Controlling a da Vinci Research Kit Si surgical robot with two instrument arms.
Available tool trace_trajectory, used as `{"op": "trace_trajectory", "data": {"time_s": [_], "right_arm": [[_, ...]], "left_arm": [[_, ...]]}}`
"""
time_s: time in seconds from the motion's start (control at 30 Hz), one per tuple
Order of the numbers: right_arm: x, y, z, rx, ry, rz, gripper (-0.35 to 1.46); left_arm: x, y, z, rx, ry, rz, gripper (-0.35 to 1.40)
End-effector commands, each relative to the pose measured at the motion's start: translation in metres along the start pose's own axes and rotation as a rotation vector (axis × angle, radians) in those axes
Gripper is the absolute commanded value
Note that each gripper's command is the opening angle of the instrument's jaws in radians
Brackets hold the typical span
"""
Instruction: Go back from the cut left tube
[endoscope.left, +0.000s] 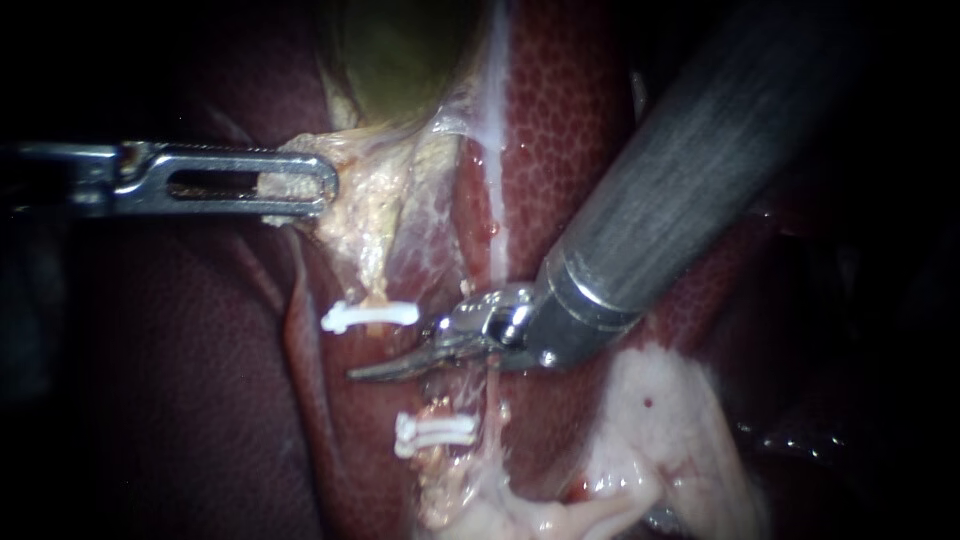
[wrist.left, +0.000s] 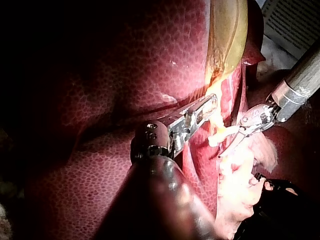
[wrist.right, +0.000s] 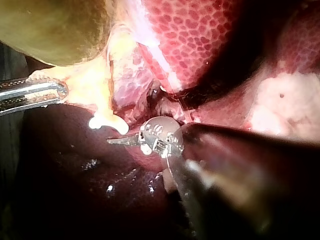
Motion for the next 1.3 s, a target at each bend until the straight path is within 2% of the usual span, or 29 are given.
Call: {"op": "trace_trajectory", "data": {"time_s": [0.03, 0.27, 0.33, 0.47, 0.6, 0.8, 0.87, 1.0, 1.07, 1.17, 1.3], "right_arm": [[0.0000, 0.0001, 0.0000, 0.000, -0.001, 0.000, -0.35], [0.0001, -0.0001, 0.0002, 0.000, 0.000, 0.000, -0.32], [0.0002, -0.0003, 0.0002, 0.004, 0.007, -0.001, 0.04], [0.0002, -0.0005, 0.0003, 0.012, 0.023, -0.002, 0.61], [0.0002, -0.0005, 0.0006, 0.011, 0.023, -0.003, 0.93], [-0.0001, -0.0005, 0.0008, 0.011, 0.025, -0.005, 1.06], [-0.0001, -0.0006, 0.0008, 0.011, 0.025, -0.017, 1.18], [-0.0004, -0.0013, 0.0004, 0.016, 0.035, -0.079, 1.31], [-0.0008, -0.0018, -0.0001, -0.002, 0.049, -0.122, 1.35], [-0.0014, -0.0025, -0.0012, -0.069, 0.088, -0.202, 1.43], [-0.0022, -0.0030, -0.0037, -0.110, 0.095, -0.251, 1.43]], "left_arm": [[0.0000, 0.0000, 0.0000, 0.000, 0.000, 0.000, -0.35], [0.0000, 0.0000, 0.0000, 0.000, 0.000, 0.000, -0.35], [0.0000, 0.0000, 0.0000, 0.000, 0.000, 0.000, -0.35], [0.0000, 0.0000, 0.0000, -0.003, -0.002, 0.000, -0.35], [0.0000, 0.0001, 0.0000, -0.003, -0.002, 0.000, -0.35], [0.0000, 0.0001, 0.0000, -0.003, -0.002, 0.000, -0.35], [0.0000, 0.0001, 0.0000, -0.003, -0.002, 0.000, -0.35], [0.0000, 0.0001, 0.0000, -0.003, -0.002, 0.000, -0.35], [0.0000, 0.0001, 0.0000, -0.003, -0.002, 0.000, -0.35], [0.0000, 0.0002, 0.0001, -0.003, -0.002, 0.000, -0.35], [0.0000, 0.0002, 0.0001, -0.003, -0.001, 0.000, -0.35]]}}
